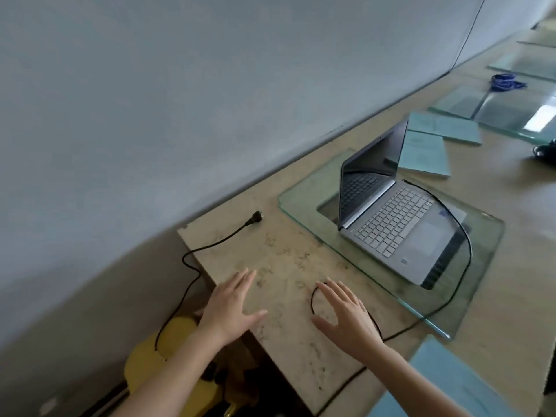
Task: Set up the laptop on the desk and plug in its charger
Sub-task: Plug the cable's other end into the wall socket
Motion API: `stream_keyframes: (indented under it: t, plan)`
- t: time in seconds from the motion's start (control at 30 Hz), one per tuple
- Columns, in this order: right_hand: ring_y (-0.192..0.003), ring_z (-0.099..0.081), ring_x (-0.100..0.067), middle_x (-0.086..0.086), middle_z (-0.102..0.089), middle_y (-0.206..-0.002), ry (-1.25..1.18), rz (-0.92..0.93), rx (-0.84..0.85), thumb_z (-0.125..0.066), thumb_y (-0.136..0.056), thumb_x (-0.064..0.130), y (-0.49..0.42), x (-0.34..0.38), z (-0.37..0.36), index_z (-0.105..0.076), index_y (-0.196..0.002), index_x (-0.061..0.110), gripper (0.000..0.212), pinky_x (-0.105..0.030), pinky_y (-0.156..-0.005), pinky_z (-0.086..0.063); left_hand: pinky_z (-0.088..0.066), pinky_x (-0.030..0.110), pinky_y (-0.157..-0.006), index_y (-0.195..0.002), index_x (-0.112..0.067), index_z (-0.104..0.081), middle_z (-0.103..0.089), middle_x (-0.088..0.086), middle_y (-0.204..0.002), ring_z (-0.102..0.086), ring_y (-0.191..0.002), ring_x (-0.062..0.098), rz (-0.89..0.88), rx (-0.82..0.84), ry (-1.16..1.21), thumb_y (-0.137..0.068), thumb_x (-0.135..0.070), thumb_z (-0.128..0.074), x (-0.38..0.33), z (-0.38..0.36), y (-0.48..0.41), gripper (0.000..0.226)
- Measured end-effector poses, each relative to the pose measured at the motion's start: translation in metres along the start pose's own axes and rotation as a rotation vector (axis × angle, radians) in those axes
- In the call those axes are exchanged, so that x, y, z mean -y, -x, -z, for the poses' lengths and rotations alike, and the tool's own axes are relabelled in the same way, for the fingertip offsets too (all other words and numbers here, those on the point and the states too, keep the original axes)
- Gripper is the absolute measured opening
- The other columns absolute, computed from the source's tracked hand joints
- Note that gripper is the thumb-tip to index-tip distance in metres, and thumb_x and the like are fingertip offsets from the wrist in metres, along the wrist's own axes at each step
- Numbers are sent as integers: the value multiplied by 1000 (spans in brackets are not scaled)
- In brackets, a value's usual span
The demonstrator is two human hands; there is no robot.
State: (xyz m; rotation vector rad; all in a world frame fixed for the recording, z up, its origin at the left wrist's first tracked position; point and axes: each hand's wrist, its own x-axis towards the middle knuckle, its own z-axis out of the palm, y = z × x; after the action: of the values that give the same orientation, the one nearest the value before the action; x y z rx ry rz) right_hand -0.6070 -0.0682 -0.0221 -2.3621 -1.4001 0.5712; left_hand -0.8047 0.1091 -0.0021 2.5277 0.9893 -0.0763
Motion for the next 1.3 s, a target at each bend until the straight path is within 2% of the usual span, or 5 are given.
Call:
stream_keyframes:
  t: [0.23, 0.37, 0.63, 1.07, 1.3]
  plan:
    - [-147, -11, -11, 11, -19, -158, -78, -73, 28, -45, -82, 60, -41, 4, -23, -21, -146, 40, 71, -38, -119, -16, -27, 35, -115, -150, -21, -21, -26, 1, -156, -24, -143, 18, 37, 48, 3, -84, -54, -58, 29, 10, -100, 82]
    - [-146, -9, -9, 13, -18, -158, -97, -136, 22, -45, -83, 57, -49, -1, -24, -22, -145, 40, 69, -33, -119, -14, -49, 41, -93, -142, -14, -29, -46, 11, -139, -53, -118, 30, 150, -26, 96, -86, -35, -62, 33, 10, -164, 68]
    - [-145, -10, -7, 16, -20, -156, -75, -219, 8, -48, -84, 54, -46, -13, -23, -23, -145, 39, 68, -31, -119, -13, -44, 46, -91, -121, -13, -55, -56, 14, -121, -48, -116, 35, 290, -327, 248, -81, -16, -62, 34, -9, -240, 41]
    - [-145, -12, -9, 15, -25, -154, -31, 70, 96, -45, -87, 53, -112, 67, -24, -26, -144, 37, 62, -41, -119, -8, -52, 22, -66, -78, -32, -71, -71, -14, -74, -63, -67, 4, 294, -524, 847, -78, -26, -75, 67, 42, -133, 7]
    - [-143, -17, -8, 15, -31, -151, -9, 356, 144, -45, -86, 52, -136, 170, -42, -30, -141, 39, 59, -39, -119, -11, -46, 12, -58, -85, -24, -72, -73, -15, -76, -59, -61, -5, 278, -759, 1016, -77, -14, -75, 131, 113, -29, 13]
